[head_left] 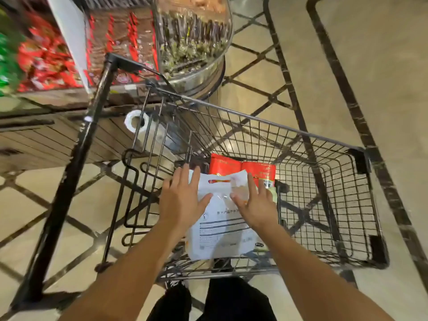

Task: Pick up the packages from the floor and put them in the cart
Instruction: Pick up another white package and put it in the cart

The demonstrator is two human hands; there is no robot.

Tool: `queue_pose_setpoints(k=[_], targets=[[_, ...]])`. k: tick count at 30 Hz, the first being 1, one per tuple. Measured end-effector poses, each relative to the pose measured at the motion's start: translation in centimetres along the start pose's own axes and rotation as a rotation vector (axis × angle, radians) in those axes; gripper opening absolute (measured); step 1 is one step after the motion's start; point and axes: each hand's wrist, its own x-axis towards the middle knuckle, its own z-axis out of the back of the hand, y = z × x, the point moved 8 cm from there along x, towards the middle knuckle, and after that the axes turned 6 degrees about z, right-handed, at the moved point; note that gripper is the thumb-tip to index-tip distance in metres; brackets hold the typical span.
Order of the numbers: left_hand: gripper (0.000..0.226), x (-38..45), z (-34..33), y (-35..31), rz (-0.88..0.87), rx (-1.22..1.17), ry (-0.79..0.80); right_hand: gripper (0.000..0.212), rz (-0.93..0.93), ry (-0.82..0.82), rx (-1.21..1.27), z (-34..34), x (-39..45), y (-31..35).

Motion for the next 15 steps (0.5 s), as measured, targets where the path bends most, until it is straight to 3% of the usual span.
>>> queue_pose_setpoints(k=[3, 6, 13, 15], targets=[[0.084, -0.3, 4.6, 1.7, -0.067, 0.177, 0.003, 0.088, 0.091, -0.032, -0.126, 3.6, -0.4, 4.3], [0.085, -1.7, 11.5, 5.2, -0.072, 0.283, -0.187, 0.089, 0.182, -0.103, -0.275, 7.4, -1.0, 10.2], [0.086, -9.4, 23.3, 22.5, 0.191, 0.251, -0.362, 0.089, 0.426, -0.245, -0.493, 10.3, -6.0, 30.1], [0.086, -13.0, 24.6, 29.3, 0.284, 0.232, -0.367, 0.102, 0.521, -0.279, -0.567, 9.6, -8.6, 36.9]])
